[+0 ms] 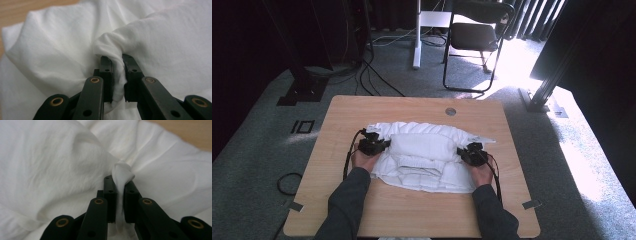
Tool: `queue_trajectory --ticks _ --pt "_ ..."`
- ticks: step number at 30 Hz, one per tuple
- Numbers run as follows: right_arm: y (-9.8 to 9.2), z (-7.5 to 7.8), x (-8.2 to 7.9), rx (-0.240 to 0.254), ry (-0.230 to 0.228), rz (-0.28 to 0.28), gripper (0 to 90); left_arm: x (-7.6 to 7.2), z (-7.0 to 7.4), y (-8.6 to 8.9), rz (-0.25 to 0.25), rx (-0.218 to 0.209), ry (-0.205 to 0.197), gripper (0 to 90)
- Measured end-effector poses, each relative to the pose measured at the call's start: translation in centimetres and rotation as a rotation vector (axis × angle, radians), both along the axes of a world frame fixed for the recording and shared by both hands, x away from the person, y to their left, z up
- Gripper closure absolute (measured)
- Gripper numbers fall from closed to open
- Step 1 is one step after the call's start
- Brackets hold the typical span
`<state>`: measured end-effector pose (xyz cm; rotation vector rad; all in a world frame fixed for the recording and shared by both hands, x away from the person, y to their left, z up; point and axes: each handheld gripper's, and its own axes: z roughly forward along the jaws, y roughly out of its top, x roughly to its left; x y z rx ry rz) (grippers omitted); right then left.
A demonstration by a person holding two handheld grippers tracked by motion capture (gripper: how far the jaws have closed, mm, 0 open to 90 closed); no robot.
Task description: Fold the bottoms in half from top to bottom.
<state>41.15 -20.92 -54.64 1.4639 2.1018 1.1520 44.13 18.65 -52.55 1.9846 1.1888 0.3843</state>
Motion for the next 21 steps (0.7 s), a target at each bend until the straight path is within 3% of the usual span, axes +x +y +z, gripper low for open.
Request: queue_trajectory --ticks 1,3,4,5,6,7,8,13,17,18,19,20,21 --pt "0.0 0.0 0.0 0.000 0.000 0.000 83.9 0.0 0.0 0.0 0.000 0.000 0.000 81.2" --pt "-0.5 1.5 -0.5 0.029 -0.049 -0.008 84.4 -0.7 1.9 0.7 -0.008 -0.056 -0.049 81.5" --pt "-0.7 2.2 -0.7 0.036 -0.071 -0.007 84.5 -0.7 1.9 0.7 -0.008 -0.056 -0.049 81.6" --pt "-0.7 2.2 -0.7 0.036 -0.071 -0.007 84.5 -1.0 2.7 1.0 -0.011 -0.086 -0.065 81.6" --pt "-1.1 3.8 -1.3 0.039 -0.119 -0.004 84.6 -1.5 4.3 1.5 -0.016 -0.144 -0.102 81.6" --pt "-1.2 4.6 -1.5 0.036 -0.143 -0.003 84.7 -1.5 4.3 1.5 -0.016 -0.144 -0.102 81.7" --pt "-1.4 5.4 -1.6 0.035 -0.164 -0.001 84.7 -1.8 5.8 1.8 -0.021 -0.181 -0.138 81.7" --pt "-2.2 8.2 -1.8 0.071 -0.231 -0.012 85.0 -2.4 8.6 2.3 -0.036 -0.243 -0.207 81.9" --pt "-2.6 9.8 -1.9 0.089 -0.279 -0.022 85.1 -2.8 9.7 2.6 -0.044 -0.270 -0.230 82.0" --pt "-2.7 10.2 -2.1 0.098 -0.299 -0.027 85.1 -3.1 10.4 2.7 -0.047 -0.302 -0.250 82.0" --pt "-2.7 10.2 -2.1 0.098 -0.299 -0.027 85.1 -3.1 10.4 2.7 -0.047 -0.302 -0.250 82.1" --pt "-2.9 11.0 -2.6 0.126 -0.342 -0.032 85.2 -3.7 10.9 2.9 -0.056 -0.324 -0.269 82.1" --pt "-3.0 11.3 -2.9 0.132 -0.354 -0.031 85.1 -4.2 11.0 2.8 -0.065 -0.323 -0.277 82.1"
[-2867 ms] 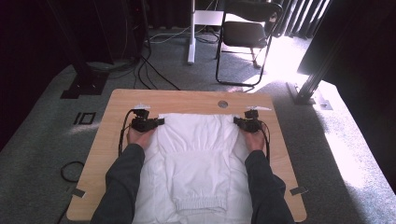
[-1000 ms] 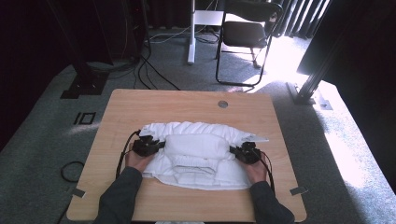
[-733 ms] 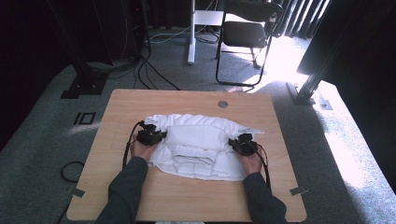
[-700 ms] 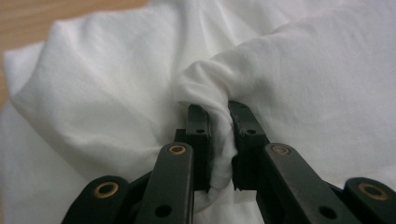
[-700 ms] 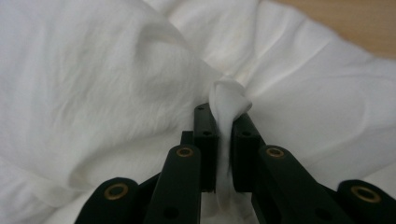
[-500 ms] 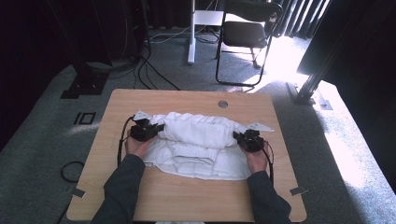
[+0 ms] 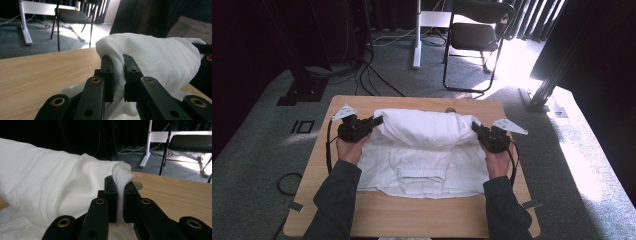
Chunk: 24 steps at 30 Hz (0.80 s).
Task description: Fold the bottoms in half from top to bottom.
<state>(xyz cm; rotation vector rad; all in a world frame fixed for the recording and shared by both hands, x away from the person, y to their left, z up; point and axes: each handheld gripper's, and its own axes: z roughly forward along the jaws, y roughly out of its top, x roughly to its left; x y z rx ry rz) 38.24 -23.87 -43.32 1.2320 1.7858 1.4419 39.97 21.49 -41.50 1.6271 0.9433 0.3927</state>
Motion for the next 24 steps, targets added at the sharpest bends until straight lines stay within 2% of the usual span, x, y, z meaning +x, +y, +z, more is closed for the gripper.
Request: queue_trajectory --ticks 2,4,6,7,8,9,11,12,13,14,15,16,17,18,19,20,21,22,23,24 --pt "0.0 0.2 -0.8 -0.009 -0.014 0.006 85.1 -0.5 0.1 0.0 -0.009 0.004 -0.008 82.0" --pt "-0.1 -0.3 -1.9 -0.034 -0.017 0.021 85.0 -2.3 -0.4 0.3 -0.039 0.005 -0.012 81.8" --pt "-0.2 -0.8 -2.4 -0.041 -0.007 0.031 84.8 -2.8 -0.8 0.3 -0.050 0.015 -0.006 81.6" --pt "-0.3 -1.9 -3.5 -0.054 0.008 0.049 84.5 -4.1 -1.8 0.3 -0.066 0.038 0.011 81.4" --pt "-0.4 -2.6 -4.0 -0.055 0.024 0.059 84.4 -4.1 -1.8 0.3 -0.066 0.038 0.011 81.2" --pt "-0.4 -3.2 -4.6 -0.061 0.036 0.066 84.3 -5.3 -3.1 0.4 -0.084 0.050 0.048 80.4" --pt "-0.3 -4.5 -5.6 -0.080 0.059 0.078 83.7 -6.4 -4.7 0.7 -0.105 0.025 0.090 79.4" --pt "-0.4 -5.1 -6.1 -0.080 0.068 0.084 83.1 -6.4 -4.7 0.7 -0.105 0.025 0.090 78.2" --pt "-0.5 -5.8 -6.7 -0.076 0.087 0.099 79.9 -7.4 -6.1 1.0 -0.124 0.029 0.123 74.9" --pt "-0.6 -6.1 -7.0 -0.071 0.095 0.110 75.2 -7.4 -6.1 1.0 -0.124 0.029 0.123 70.5" --pt "-0.8 -6.4 -7.4 -0.056 0.098 0.127 67.4 -8.0 -6.6 1.6 -0.128 0.011 0.129 64.0" --pt "-0.8 -6.4 -7.4 -0.056 0.098 0.127 67.4 -8.0 -6.6 1.6 -0.128 0.011 0.129 59.3" --pt "-1.1 -6.4 -7.7 -0.048 0.091 0.137 59.9 -8.2 -6.4 2.0 -0.112 0.009 0.113 59.3" --pt "-1.4 -5.5 -8.0 -0.030 0.056 0.112 46.5 -8.2 -6.0 2.1 -0.104 0.004 0.101 57.7" --pt "-1.4 -5.0 -7.9 -0.025 0.046 0.102 44.7 -7.8 -5.0 2.1 -0.096 0.007 0.092 57.7" --pt "-1.4 -5.0 -7.9 -0.025 0.046 0.102 44.7 -7.8 -5.0 2.1 -0.096 0.007 0.092 57.8" --pt "-1.3 -4.4 -7.7 -0.027 0.036 0.087 44.5 -7.4 -4.0 1.4 -0.082 0.036 0.083 57.8" --pt "-1.3 -4.4 -7.7 -0.027 0.036 0.087 44.5 -7.4 -4.0 1.4 -0.082 0.036 0.083 57.8" --pt "-0.7 -3.3 -7.2 -0.045 0.028 0.069 44.5 -7.0 -3.4 0.4 -0.090 0.051 0.083 57.8" --pt "0.8 -2.7 -6.3 -0.068 0.040 0.082 45.9 -6.6 -3.2 -1.1 -0.105 0.087 0.088 59.7"
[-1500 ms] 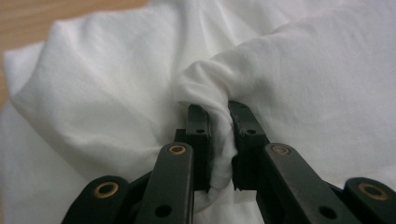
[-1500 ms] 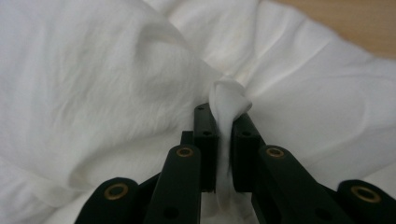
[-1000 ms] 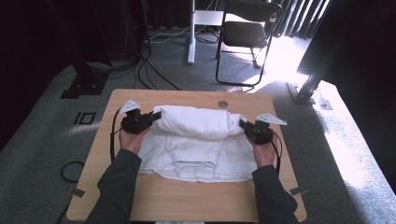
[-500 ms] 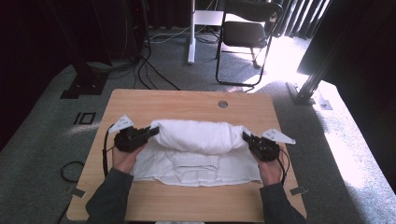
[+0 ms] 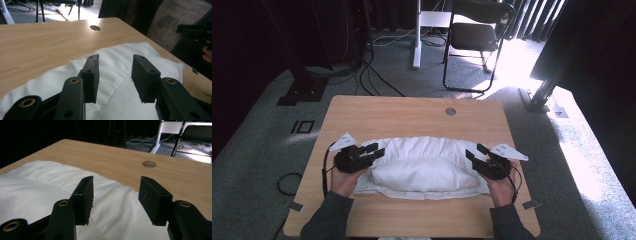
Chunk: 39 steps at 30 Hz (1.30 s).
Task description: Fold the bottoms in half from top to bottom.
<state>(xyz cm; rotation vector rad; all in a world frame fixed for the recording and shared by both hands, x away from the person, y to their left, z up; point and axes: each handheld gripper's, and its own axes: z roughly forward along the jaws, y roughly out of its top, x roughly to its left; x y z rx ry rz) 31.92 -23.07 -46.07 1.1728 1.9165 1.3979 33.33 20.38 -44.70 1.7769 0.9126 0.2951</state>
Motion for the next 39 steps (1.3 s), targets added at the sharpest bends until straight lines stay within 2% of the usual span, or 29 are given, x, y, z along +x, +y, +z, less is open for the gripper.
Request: queue_trajectory --ticks 2,3,4,5,6,7,8,9,10,11,12,13,15,22,26,28,29,30,32,33,35,36,38,39 --pt "1.4 -0.5 0.6 -0.017 0.024 0.014 49.6 0.1 -0.5 -1.9 -0.031 0.052 0.015 62.2" --pt "1.4 -0.5 0.6 -0.017 0.024 0.014 49.6 0.1 -0.5 -1.9 -0.031 0.052 0.015 63.6" --pt "3.1 -1.7 0.9 -0.043 0.052 0.036 51.1 -0.3 -1.7 -3.5 -0.060 0.077 0.040 64.9" --pt "4.0 -2.4 1.0 -0.052 0.074 0.053 52.0 -0.3 -1.7 -3.5 -0.060 0.077 0.040 66.3" --pt "4.7 -3.3 0.9 -0.072 0.093 0.065 52.7 -0.9 -3.6 -4.8 -0.082 0.142 0.074 67.2" --pt "4.7 -3.3 0.9 -0.072 0.093 0.065 52.7 -0.9 -3.6 -4.8 -0.082 0.142 0.074 69.5" --pt "5.8 -5.0 0.6 -0.122 0.125 0.070 54.2 -1.4 -5.4 -5.2 -0.098 0.177 0.111 70.8" --pt "5.8 -5.0 0.6 -0.122 0.125 0.070 54.2 -1.4 -5.4 -5.2 -0.098 0.177 0.111 71.8" --pt "6.3 -6.8 0.1 -0.174 0.154 0.066 54.4 -1.9 -7.1 -5.1 -0.100 0.202 0.151 72.5" --pt "6.3 -7.4 -0.1 -0.200 0.164 0.067 54.5 -2.1 -7.8 -5.0 -0.089 0.227 0.156 72.8" --pt "6.3 -7.9 -0.3 -0.219 0.175 0.071 54.4 -2.2 -8.5 -4.7 -0.081 0.237 0.162 73.4" --pt "6.3 -7.9 -0.3 -0.219 0.175 0.071 54.4 -2.2 -8.5 -4.7 -0.081 0.237 0.162 73.7" --pt "6.2 -8.4 -0.6 -0.231 0.182 0.070 54.2 -2.4 -9.7 -4.1 -0.068 0.199 0.171 74.0" --pt "6.0 -9.6 -0.1 -0.209 0.204 0.066 53.3 -1.3 -10.4 -3.8 -0.044 0.221 0.132 75.3" --pt "6.4 -9.6 0.7 -0.210 0.207 0.064 53.2 0.0 -10.2 -3.5 0.013 0.207 0.135 73.1" --pt "6.6 -9.6 1.2 -0.209 0.211 0.062 53.2 0.3 -9.7 -3.2 0.036 0.191 0.132 66.6" --pt "6.7 -9.6 1.4 -0.208 0.214 0.060 53.2 0.3 -9.2 -2.9 0.076 0.182 0.112 60.5" --pt "6.7 -9.6 1.7 -0.209 0.213 0.060 53.2 0.3 -8.5 -2.3 0.150 0.186 0.074 52.7" --pt "6.8 -9.6 2.2 -0.210 0.217 0.054 53.2 0.5 -7.8 -1.2 0.262 0.190 0.031 37.6" --pt "6.8 -9.7 2.4 -0.208 0.219 0.053 53.2 1.1 -7.6 -0.4 0.306 0.188 0.043 33.2" --pt "6.7 -9.7 2.7 -0.203 0.222 0.052 53.2 2.6 -8.1 0.5 0.334 0.202 0.111 24.1" --pt "6.7 -9.7 2.7 -0.203 0.222 0.053 53.2 3.2 -8.5 0.7 0.352 0.227 0.134 20.3" --pt "6.7 -9.6 2.9 -0.204 0.223 0.056 53.2 4.2 -9.4 1.1 0.374 0.227 0.179 16.5" --pt "6.7 -9.6 2.9 -0.203 0.225 0.058 53.2 4.5 -9.7 1.1 0.400 0.241 0.190 14.0"
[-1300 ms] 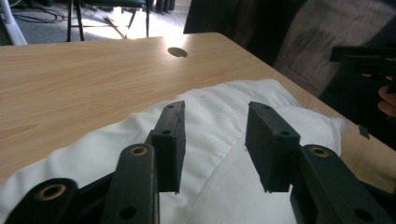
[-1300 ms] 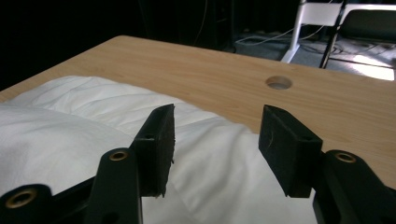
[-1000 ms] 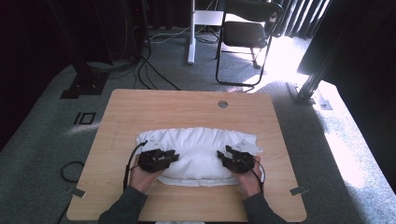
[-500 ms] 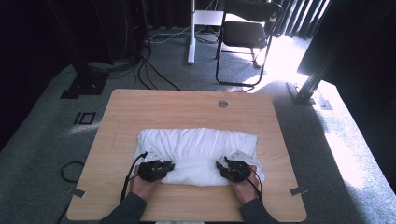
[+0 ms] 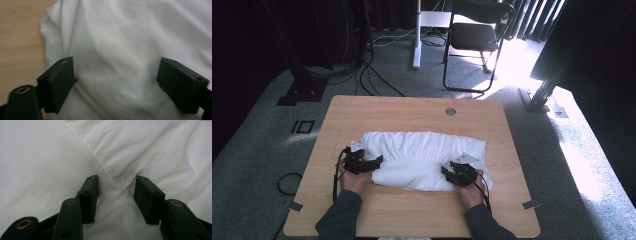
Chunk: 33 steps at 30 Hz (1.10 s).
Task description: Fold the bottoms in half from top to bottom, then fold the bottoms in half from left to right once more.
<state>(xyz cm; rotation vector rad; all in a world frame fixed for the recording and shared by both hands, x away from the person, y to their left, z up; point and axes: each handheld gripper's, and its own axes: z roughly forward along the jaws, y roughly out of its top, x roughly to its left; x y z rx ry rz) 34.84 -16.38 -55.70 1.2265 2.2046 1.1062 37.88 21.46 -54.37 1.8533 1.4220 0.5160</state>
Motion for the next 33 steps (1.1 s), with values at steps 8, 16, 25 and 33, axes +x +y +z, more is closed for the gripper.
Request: queue_trajectory --ticks 8,16,25,33 --pt "-0.1 -0.1 0.0 0.007 0.002 0.007 53.2 0.6 -0.8 0.4 0.051 0.024 0.046 6.7" --pt "-0.1 -0.1 0.0 0.008 -0.002 0.006 53.2 0.7 -1.0 0.1 0.067 0.055 0.045 3.8" --pt "-0.2 -0.1 0.0 0.015 0.001 0.007 53.2 0.7 -1.1 -0.4 0.133 0.103 0.059 0.6" --pt "-0.3 -0.1 0.0 0.024 0.003 0.006 53.1 0.5 -0.7 0.0 0.060 0.089 0.056 18.5"
